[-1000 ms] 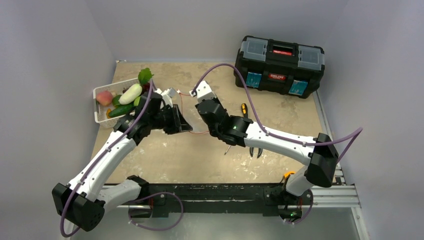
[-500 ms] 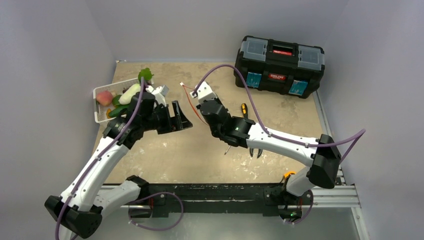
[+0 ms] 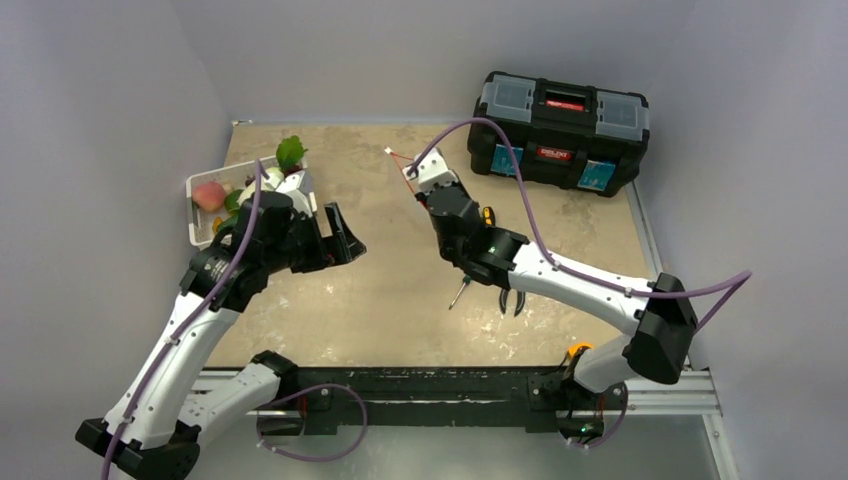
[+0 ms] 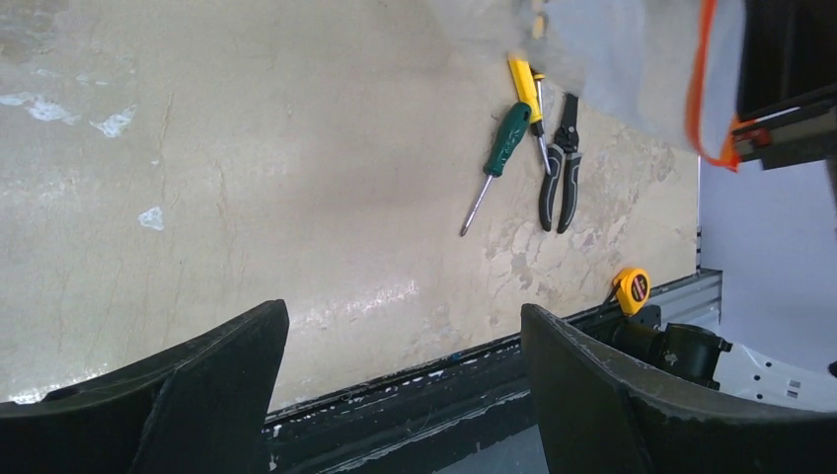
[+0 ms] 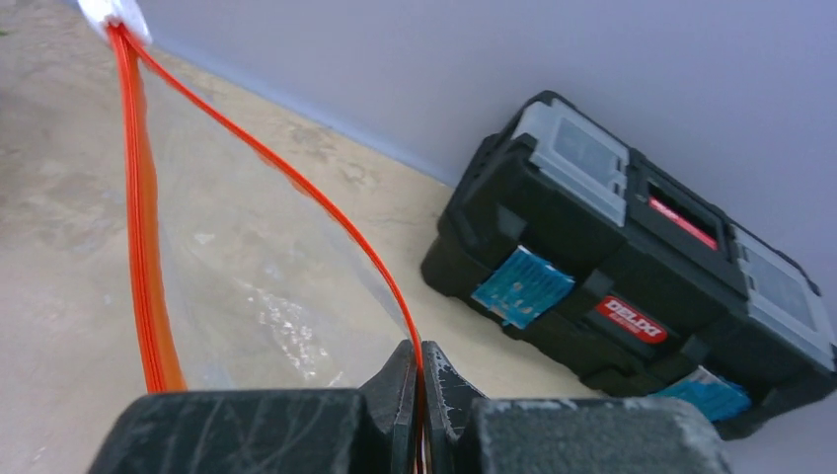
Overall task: Place the food in the zip-top bag and seal the zipper
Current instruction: Pick up the fake vegetable from the bin.
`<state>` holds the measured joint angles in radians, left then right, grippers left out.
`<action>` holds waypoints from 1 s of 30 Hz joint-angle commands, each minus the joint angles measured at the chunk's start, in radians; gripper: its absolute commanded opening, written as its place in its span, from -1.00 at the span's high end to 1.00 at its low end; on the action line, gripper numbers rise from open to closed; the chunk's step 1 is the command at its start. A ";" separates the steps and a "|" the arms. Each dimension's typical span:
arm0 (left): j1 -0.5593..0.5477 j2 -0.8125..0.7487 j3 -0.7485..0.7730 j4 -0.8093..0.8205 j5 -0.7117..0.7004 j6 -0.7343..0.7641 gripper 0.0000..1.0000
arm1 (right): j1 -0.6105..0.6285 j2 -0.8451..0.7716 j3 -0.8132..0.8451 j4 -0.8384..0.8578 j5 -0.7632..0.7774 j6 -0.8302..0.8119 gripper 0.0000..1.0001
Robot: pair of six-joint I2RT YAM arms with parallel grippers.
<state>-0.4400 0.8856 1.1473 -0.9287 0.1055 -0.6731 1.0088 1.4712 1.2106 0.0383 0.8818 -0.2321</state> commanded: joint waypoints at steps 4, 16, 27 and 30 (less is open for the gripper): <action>-0.005 0.032 -0.007 -0.017 -0.044 -0.021 -0.78 | -0.015 -0.047 -0.015 0.097 0.053 -0.033 1.00; -0.005 0.050 -0.015 -0.071 -0.160 -0.033 -0.81 | 0.045 0.210 -0.037 0.038 -0.281 0.312 1.00; 0.040 0.119 0.008 -0.073 -0.245 -0.070 -0.90 | 0.044 0.317 -0.032 0.076 -0.480 0.404 1.00; 0.121 0.192 0.040 -0.066 -0.238 -0.028 -0.90 | 0.043 0.317 -0.040 0.075 -0.507 0.425 1.00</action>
<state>-0.3996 0.9966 1.1385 -1.0126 -0.1059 -0.7223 1.0580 1.7939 1.1549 0.0769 0.4450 0.1284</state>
